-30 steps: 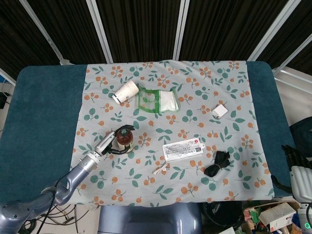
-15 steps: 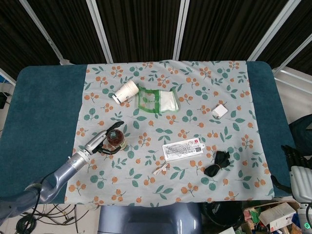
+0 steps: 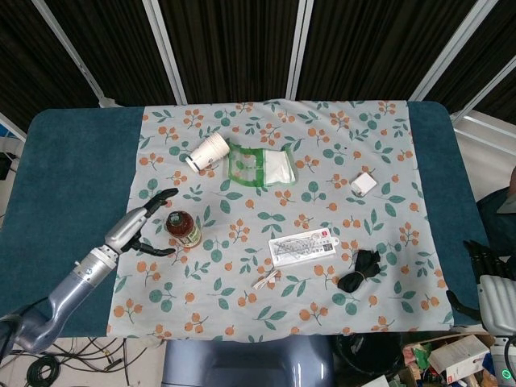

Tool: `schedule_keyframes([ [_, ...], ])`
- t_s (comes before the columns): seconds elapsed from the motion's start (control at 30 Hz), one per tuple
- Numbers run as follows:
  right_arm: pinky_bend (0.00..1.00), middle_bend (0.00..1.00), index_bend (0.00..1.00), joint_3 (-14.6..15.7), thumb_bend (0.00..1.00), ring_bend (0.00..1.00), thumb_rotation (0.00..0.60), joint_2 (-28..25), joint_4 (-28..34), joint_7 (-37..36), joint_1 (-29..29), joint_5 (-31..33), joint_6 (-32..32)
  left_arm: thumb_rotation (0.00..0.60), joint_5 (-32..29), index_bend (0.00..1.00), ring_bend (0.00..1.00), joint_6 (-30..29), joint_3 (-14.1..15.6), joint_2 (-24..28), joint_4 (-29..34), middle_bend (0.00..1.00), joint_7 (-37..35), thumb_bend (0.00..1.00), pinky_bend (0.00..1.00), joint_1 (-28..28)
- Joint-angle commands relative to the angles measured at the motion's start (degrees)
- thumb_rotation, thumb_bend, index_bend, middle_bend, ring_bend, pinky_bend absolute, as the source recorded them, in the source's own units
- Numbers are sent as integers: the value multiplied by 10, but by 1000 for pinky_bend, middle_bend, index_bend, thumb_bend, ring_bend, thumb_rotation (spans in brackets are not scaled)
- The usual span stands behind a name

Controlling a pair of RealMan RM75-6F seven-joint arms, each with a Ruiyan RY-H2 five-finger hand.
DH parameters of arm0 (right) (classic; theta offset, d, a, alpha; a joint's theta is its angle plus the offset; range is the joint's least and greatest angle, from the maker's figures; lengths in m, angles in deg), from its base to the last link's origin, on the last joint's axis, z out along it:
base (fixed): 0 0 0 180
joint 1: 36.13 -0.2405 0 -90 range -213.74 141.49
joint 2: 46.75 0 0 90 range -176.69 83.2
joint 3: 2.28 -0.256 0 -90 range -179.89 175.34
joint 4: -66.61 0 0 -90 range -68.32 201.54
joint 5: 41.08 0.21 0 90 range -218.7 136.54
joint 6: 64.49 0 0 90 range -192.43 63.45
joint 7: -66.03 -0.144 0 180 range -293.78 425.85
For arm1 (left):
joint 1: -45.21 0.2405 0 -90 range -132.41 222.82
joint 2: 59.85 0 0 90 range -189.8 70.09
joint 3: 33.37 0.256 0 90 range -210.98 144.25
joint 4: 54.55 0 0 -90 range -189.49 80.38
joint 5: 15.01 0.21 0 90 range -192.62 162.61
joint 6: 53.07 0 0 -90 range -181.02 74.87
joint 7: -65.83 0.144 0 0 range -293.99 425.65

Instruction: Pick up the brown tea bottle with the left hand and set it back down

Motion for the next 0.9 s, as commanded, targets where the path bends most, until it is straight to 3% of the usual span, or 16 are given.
schedule_keyframes([
  [0.03,151,52,0,0,191,61,600,0,0,0,0,2,2,600,-6,0,0,-42,-12,78,77,0,34,138,118,27],
  [0.1,151,52,0,-1,191,62,600,0,0,0,-1,2,2,600,-8,0,0,-65,-13,96,96,0,75,143,118,42],
  [0.27,151,52,0,-1,190,61,600,0,1,1,-1,4,2,600,-45,0,0,-156,-13,122,148,0,342,187,118,108],
  [0.37,151,52,0,-1,190,61,600,0,1,2,0,3,1,600,-61,0,0,-203,-8,118,177,0,435,187,118,145],
  [0.5,151,52,0,-1,190,61,600,0,2,4,0,2,1,600,-74,0,0,-240,7,118,196,0,474,187,118,190],
  [0.73,151,52,0,0,190,61,600,1,1,3,0,0,-1,600,-92,0,0,-276,22,126,195,0,440,187,110,252],
  [0.9,151,52,0,0,190,61,600,2,-1,4,0,-3,-3,600,-105,0,0,-266,33,137,197,0,429,194,77,275],
])
